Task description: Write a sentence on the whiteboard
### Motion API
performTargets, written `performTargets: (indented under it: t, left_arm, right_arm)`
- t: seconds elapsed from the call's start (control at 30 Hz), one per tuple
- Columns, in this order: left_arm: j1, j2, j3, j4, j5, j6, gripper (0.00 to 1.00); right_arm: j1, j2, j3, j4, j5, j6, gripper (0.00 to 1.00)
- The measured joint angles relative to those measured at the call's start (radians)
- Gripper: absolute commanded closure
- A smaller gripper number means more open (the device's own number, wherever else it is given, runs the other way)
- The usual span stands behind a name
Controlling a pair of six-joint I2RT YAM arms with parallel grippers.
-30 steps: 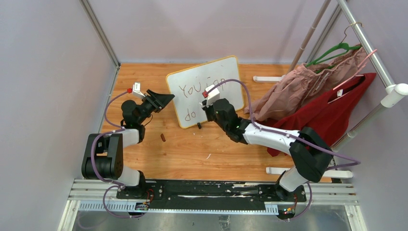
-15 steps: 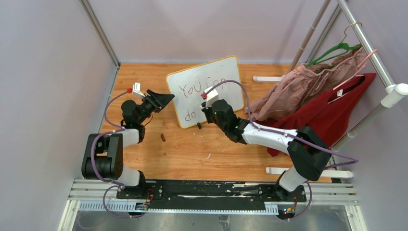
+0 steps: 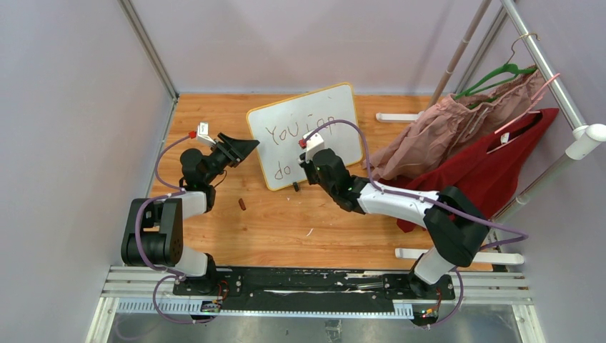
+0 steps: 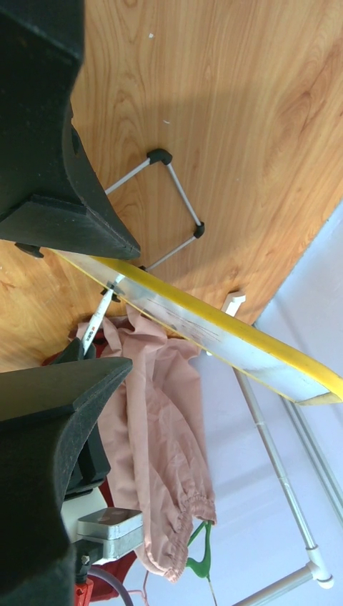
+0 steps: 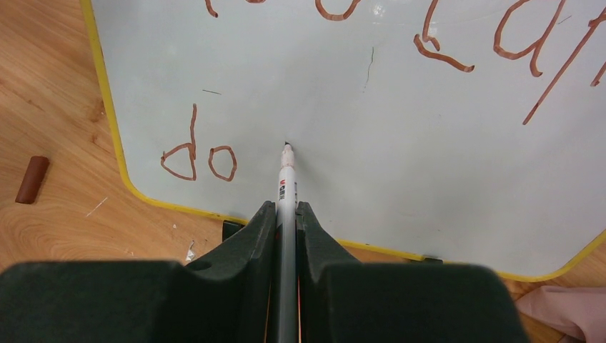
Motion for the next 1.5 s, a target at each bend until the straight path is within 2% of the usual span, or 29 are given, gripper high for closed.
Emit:
performTargets:
  t: [1.5]
  left_arm:
    - [0.000, 0.000, -0.002, 0.000, -0.007, 0.000, 0.43]
  right_arm:
    - [0.004, 0.004, -0.027, -0.089, 0.002, 0.045, 1.00]
